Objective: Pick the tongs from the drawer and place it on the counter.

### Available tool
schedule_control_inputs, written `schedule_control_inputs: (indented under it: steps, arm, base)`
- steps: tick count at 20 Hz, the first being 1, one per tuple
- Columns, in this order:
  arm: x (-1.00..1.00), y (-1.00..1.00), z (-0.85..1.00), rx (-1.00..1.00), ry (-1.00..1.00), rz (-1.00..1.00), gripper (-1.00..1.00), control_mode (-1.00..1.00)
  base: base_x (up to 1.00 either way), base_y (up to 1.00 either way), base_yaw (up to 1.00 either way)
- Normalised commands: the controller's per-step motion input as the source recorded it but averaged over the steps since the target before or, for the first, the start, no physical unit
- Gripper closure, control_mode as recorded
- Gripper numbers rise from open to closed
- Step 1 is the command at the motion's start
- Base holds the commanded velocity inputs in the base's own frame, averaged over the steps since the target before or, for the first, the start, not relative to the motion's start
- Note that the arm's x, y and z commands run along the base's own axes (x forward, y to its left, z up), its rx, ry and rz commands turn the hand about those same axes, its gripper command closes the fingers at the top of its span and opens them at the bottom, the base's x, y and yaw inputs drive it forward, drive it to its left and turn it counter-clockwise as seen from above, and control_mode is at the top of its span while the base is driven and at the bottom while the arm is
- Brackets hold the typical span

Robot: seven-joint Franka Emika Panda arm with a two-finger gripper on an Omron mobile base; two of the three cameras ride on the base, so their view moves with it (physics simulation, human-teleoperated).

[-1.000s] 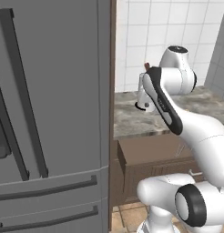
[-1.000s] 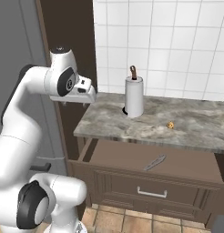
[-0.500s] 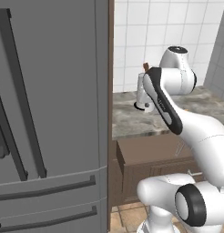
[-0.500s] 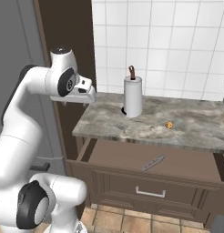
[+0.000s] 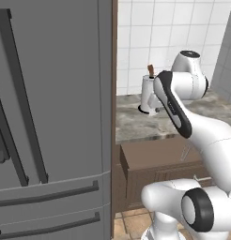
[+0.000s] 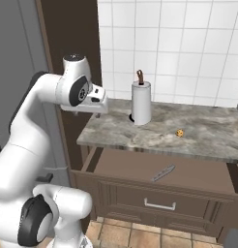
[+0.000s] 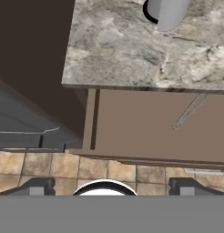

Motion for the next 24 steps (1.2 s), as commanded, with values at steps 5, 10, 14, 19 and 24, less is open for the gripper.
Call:
schedule_control_inputs:
  steps: [5,10,14,19,24]
  arm:
    - [0.00,-0.30,-0.30,0.00,0.02,0.00,-1.00,-1.00]
    - [0.02,-0.40,-0.43,0.00,0.01,0.00,-1.00,-1.00]
    - [0.15,-0.49,-0.62,0.00,0.03,0.00,-1.00,-1.00]
    - [0.26,-0.49,-0.65,0.00,0.05,0.00,-1.00,-1.00]
    - [0.35,-0.45,-0.67,0.00,0.05,0.00,-1.00,-1.00]
  base:
    - [0.00,0.00,0.00]
    - [0.00,0.00,0.00]
    - [0.00,0.00,0.00]
    - [0.00,0.00,0.00]
    - [0.00,0.00,0.00]
